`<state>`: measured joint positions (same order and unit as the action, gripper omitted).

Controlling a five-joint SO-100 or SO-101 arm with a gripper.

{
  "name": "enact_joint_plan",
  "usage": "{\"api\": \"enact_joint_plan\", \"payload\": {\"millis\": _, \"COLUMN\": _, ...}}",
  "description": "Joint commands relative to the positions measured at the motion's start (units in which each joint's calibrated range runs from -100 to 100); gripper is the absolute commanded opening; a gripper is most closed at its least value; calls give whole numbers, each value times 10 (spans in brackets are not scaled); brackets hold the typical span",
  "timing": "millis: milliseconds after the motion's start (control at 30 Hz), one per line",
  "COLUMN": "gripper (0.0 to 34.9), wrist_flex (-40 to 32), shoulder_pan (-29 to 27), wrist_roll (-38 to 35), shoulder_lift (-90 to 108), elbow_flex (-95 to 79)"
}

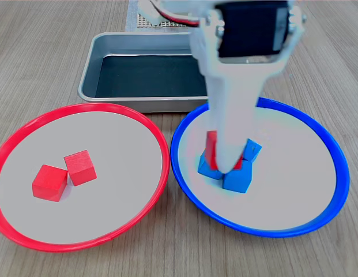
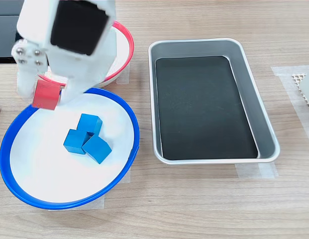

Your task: Relocate any misplaced blocks to their matching dishes.

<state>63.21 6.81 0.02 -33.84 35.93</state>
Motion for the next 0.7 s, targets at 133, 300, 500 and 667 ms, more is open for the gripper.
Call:
{"api": "enact_joint_plan", "payload": {"millis": 133, "gripper": 4, "wrist_flex": -9, "shoulder_pan": -74, "wrist_roll": -71, "shoulder_lift": 62, "elbow_flex": -26}}
{"api": "enact_joint_plan", "payload": {"millis": 300, "gripper": 4, "wrist_flex": -8, "shoulder_pan": -117, "wrist_roll": -104, "shoulder_lift": 65, "elbow_flex": -40}}
{"api": "enact_joint_plan", "payload": {"millis": 500, "gripper": 4, "wrist_flex": -14, "shoulder_pan": -156, "wrist_roll": -135, "shoulder_lift": 61, "elbow_flex": -56}}
{"api": "enact_joint_plan", "payload": {"millis": 667, "gripper": 4, "wrist_flex": -53, "shoulder_pan": -180, "wrist_roll": -157, "shoulder_lift": 57, "elbow_flex": -104}}
